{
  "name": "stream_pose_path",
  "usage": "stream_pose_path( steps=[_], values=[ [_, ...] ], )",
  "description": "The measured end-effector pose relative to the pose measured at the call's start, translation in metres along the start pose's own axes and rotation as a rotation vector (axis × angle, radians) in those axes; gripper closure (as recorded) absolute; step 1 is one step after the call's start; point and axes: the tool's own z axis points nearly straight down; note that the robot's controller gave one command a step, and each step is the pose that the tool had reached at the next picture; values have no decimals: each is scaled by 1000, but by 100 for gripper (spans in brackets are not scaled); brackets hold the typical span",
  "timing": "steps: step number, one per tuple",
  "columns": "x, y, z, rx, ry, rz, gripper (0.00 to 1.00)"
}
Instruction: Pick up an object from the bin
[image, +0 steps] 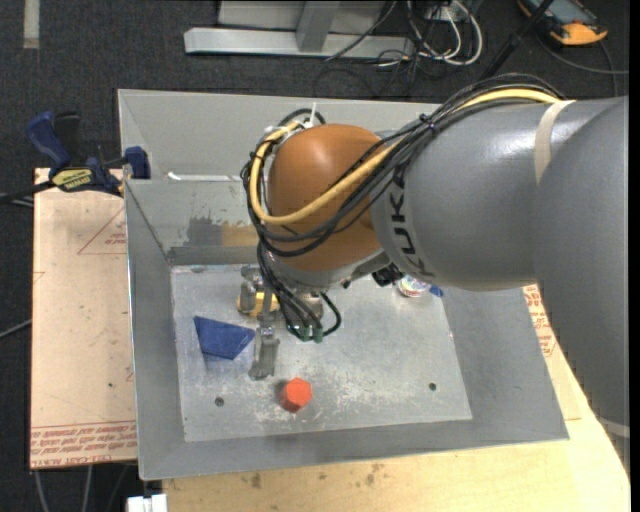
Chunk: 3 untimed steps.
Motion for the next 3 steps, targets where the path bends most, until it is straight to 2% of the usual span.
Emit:
stream_pose_path(
  steps=[1, 2, 3],
  values=[
    [-18, 7, 120, 0, -3, 249, 0],
    [-8, 27, 86, -5, -9, 501, 0],
    [-17, 21, 87, -3, -8, 597, 0]
  ],
)
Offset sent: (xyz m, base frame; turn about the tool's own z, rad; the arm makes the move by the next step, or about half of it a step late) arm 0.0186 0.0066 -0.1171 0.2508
